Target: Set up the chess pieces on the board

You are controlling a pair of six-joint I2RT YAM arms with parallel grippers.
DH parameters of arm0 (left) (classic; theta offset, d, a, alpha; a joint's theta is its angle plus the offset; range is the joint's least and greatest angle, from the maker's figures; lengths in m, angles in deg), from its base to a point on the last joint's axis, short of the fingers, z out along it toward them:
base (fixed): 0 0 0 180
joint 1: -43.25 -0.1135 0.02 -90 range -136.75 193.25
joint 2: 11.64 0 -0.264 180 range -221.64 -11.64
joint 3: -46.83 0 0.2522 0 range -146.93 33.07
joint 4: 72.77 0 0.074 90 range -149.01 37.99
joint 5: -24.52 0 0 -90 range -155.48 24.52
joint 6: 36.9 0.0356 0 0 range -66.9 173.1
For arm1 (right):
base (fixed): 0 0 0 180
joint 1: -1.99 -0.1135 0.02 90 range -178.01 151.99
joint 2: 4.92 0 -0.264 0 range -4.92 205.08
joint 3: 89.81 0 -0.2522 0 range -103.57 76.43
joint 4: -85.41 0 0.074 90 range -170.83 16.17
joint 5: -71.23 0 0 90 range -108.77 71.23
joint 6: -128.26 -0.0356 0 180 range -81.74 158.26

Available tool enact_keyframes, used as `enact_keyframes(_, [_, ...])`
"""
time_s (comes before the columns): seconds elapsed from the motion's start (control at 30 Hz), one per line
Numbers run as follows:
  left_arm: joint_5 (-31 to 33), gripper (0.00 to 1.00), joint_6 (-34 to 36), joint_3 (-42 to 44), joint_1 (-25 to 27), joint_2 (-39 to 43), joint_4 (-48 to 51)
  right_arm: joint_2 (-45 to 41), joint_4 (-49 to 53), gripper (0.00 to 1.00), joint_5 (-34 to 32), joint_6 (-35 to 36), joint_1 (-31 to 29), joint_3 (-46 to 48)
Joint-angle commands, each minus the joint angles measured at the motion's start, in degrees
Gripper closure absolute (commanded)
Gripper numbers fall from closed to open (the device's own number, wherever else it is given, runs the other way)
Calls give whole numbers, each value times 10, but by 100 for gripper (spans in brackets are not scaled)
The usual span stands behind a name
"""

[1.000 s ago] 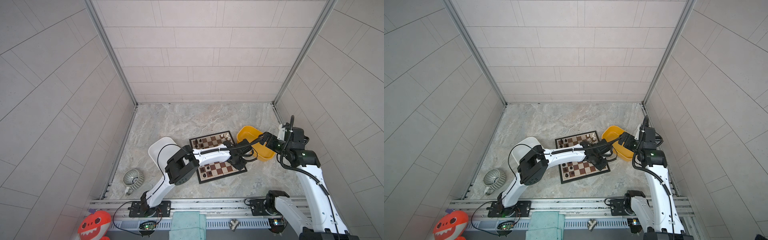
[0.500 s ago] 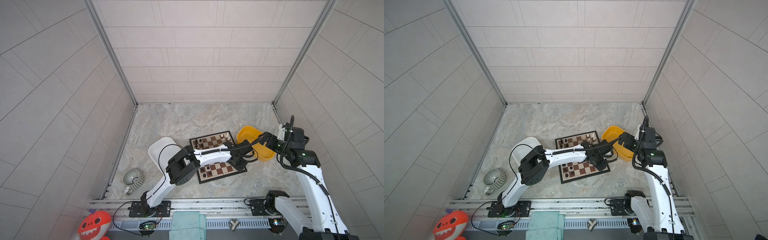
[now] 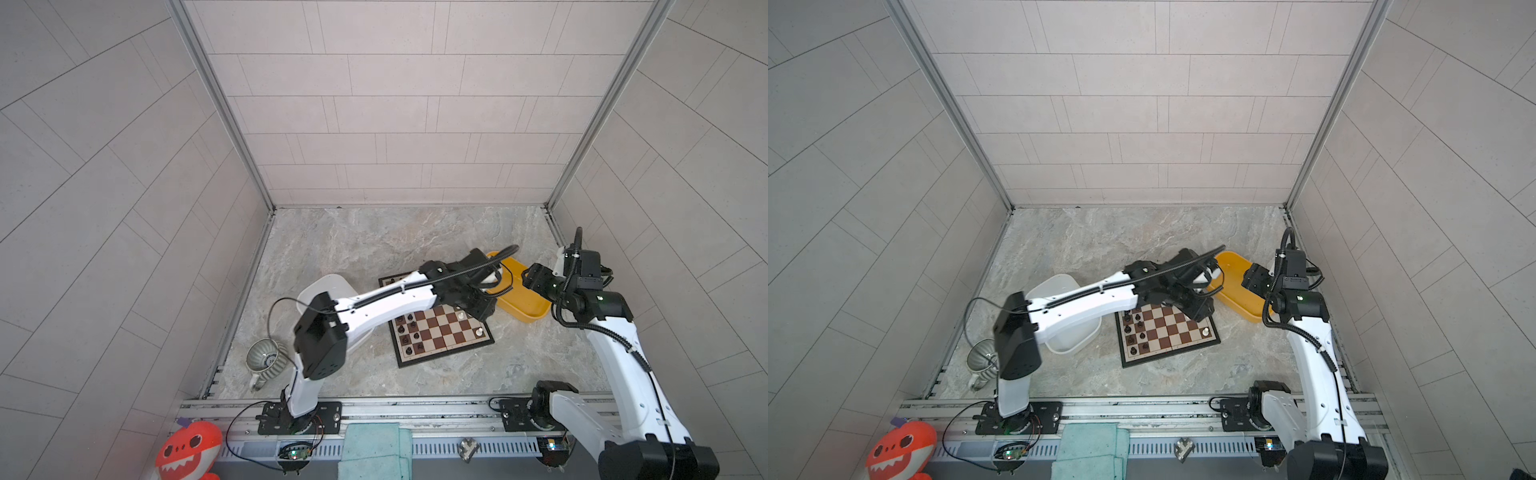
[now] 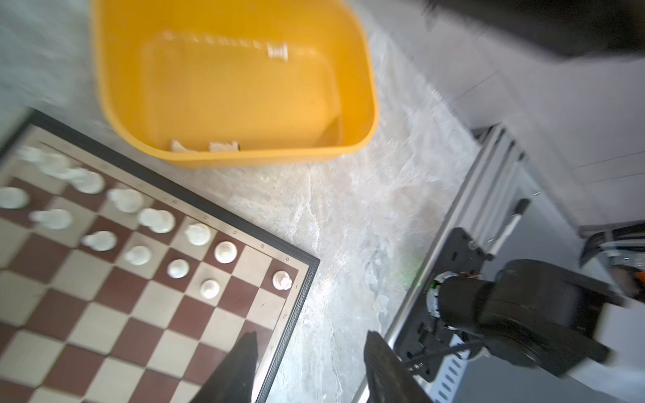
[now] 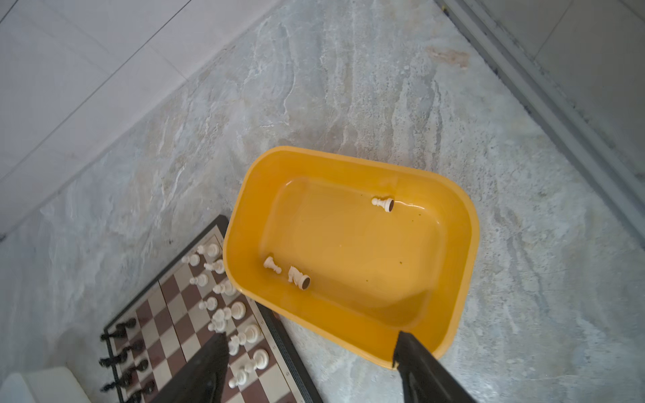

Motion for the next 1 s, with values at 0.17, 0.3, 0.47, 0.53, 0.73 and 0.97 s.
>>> enact_keyframes(0.17, [-17, 31, 23, 277, -110, 282, -65, 192, -107, 60, -109, 15, 9, -6])
enact_keyframes(0.3, [-25, 29, 49, 349, -145, 345, -63, 290, -91, 65, -140, 35, 13, -53])
enact_keyframes(0.47, [-12, 28, 61, 376, -143, 356, -70, 378, -41, 78, -123, 47, 15, -116])
enact_keyframes(0.53, [-10, 28, 64, 375, -142, 350, -66, 366, -41, 79, -121, 47, 16, -104])
enact_keyframes(0.73, [-8, 28, 67, 377, -142, 347, -68, 372, -49, 64, -126, 53, 49, -117])
enact_keyframes(0.97, [1, 28, 69, 375, -142, 345, -63, 428, -2, 78, -126, 2, 112, -162])
